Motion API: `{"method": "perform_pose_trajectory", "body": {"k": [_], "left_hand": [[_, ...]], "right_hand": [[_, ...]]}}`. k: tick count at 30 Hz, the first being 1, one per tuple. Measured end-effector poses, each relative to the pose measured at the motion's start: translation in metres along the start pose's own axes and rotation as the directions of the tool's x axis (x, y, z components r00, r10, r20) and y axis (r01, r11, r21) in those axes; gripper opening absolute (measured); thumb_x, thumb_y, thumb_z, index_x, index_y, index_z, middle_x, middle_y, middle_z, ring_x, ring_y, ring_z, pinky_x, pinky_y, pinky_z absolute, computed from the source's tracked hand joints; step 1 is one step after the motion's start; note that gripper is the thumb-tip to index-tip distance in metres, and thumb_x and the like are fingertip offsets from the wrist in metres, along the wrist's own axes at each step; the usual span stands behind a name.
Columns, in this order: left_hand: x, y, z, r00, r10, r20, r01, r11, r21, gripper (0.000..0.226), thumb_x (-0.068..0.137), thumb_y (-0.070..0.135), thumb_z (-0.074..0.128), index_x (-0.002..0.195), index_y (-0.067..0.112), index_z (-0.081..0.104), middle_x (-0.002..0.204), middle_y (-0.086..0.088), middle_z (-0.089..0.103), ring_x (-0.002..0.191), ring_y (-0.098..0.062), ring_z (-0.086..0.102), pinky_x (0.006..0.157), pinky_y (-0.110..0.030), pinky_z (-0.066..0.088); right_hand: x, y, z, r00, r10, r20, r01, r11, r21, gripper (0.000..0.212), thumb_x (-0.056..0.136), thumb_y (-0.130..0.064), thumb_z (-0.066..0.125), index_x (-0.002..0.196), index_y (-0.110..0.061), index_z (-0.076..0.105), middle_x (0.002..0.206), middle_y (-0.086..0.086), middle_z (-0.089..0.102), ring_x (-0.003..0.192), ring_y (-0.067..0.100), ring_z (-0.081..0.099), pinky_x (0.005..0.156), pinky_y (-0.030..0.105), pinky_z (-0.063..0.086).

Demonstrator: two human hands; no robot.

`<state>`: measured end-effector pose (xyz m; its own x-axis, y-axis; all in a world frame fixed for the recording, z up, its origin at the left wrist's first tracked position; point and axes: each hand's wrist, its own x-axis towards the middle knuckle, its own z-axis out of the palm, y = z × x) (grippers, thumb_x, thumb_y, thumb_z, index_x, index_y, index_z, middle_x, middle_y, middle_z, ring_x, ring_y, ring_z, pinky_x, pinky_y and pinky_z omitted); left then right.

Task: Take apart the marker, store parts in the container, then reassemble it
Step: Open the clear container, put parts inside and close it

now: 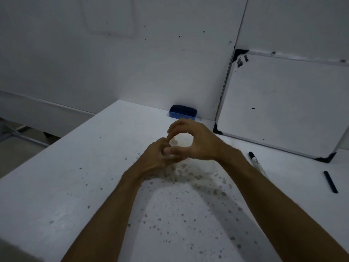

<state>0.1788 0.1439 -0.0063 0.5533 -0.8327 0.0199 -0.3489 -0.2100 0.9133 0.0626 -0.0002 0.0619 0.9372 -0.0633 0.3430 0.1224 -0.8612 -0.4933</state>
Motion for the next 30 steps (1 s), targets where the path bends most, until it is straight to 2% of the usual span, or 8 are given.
{"method": "perform_pose_trajectory", "body": {"k": [3,7,11,14,18,23,26,30], "left_hand": [[-0.008,0.011,0.003,0.996,0.036,-0.080,-0.026,0.993,0.119,0.089,0.054,0.089,0.061,0.121,0.031,0.055,0.120,0.013,0.063,0.105,-0.006,0.059,0.097,-0.030,0.047],[-0.014,0.015,0.007,0.990,0.064,-0.124,-0.047,0.990,0.132,0.081,0.074,0.068,0.066,0.141,0.026,0.050,0.142,0.003,0.059,0.114,-0.008,0.052,0.101,-0.035,0.043],[-0.016,0.010,0.005,0.992,0.063,-0.113,-0.044,0.986,0.163,0.091,0.070,0.075,0.065,0.143,0.025,0.047,0.145,0.000,0.056,0.124,-0.017,0.056,0.102,-0.034,0.044],[-0.013,0.009,0.006,0.997,0.001,-0.074,0.015,0.976,0.219,0.116,0.050,0.091,0.060,0.144,0.025,0.044,0.143,0.001,0.055,0.120,-0.015,0.053,0.099,-0.028,0.039],[-0.001,-0.008,0.012,0.981,-0.158,-0.113,0.170,0.980,0.106,0.164,0.011,0.110,0.037,0.147,0.017,0.040,0.142,-0.001,0.049,0.131,-0.020,0.048,0.117,-0.042,0.031],[-0.010,-0.002,0.000,0.995,-0.045,-0.084,0.059,0.983,0.175,0.119,0.039,0.092,0.070,0.138,0.030,0.048,0.134,0.009,0.055,0.127,-0.019,0.056,0.112,-0.038,0.042],[-0.013,-0.001,-0.001,0.991,-0.105,-0.083,0.111,0.991,0.075,0.131,0.017,0.104,0.054,0.130,0.038,0.040,0.129,0.011,0.045,0.120,-0.015,0.048,0.114,-0.045,0.035],[-0.016,0.008,-0.007,0.999,-0.035,0.015,0.032,0.981,0.192,0.130,0.028,0.099,0.061,0.141,0.041,0.034,0.135,0.017,0.041,0.122,-0.010,0.045,0.111,-0.039,0.036]], "right_hand": [[-0.023,0.002,0.000,0.985,-0.026,-0.173,0.012,0.996,-0.085,0.034,0.086,-0.049,0.076,0.114,-0.028,0.074,0.114,-0.015,0.064,0.107,0.002,0.056,0.091,0.018,0.046],[-0.036,0.004,0.010,0.975,0.033,-0.222,-0.059,0.992,-0.109,0.038,0.085,-0.048,0.077,0.115,-0.024,0.077,0.107,-0.008,0.069,0.093,0.008,0.061,0.082,0.028,0.054],[-0.042,0.004,0.026,0.952,0.003,-0.306,-0.040,0.993,-0.114,0.029,0.088,-0.040,0.077,0.110,-0.020,0.079,0.102,-0.003,0.071,0.088,0.006,0.062,0.078,0.023,0.054],[-0.048,0.003,0.031,0.903,0.004,-0.430,-0.027,0.999,-0.047,0.026,0.090,-0.035,0.075,0.107,-0.016,0.080,0.098,-0.002,0.071,0.085,0.004,0.062,0.076,0.017,0.054],[-0.051,0.005,0.027,0.909,0.022,-0.415,-0.047,0.998,-0.050,0.028,0.089,-0.037,0.076,0.110,-0.019,0.079,0.099,-0.002,0.070,0.088,0.008,0.061,0.079,0.027,0.054],[-0.082,0.026,0.030,0.884,0.050,-0.465,-0.158,0.968,-0.196,0.045,0.084,-0.054,0.076,0.119,-0.025,0.073,0.110,-0.003,0.065,0.104,0.012,0.054,0.094,0.036,0.043],[-0.103,0.035,0.025,0.873,0.186,-0.451,-0.282,0.947,-0.155,0.061,0.080,-0.064,0.073,0.131,-0.032,0.064,0.130,-0.003,0.055,0.121,0.009,0.045,0.105,0.033,0.036],[-0.109,0.040,0.018,0.887,0.272,-0.374,-0.309,0.950,-0.042,0.044,0.085,-0.059,0.072,0.122,-0.036,0.071,0.136,-0.009,0.056,0.124,0.006,0.050,0.104,0.035,0.047]]}}
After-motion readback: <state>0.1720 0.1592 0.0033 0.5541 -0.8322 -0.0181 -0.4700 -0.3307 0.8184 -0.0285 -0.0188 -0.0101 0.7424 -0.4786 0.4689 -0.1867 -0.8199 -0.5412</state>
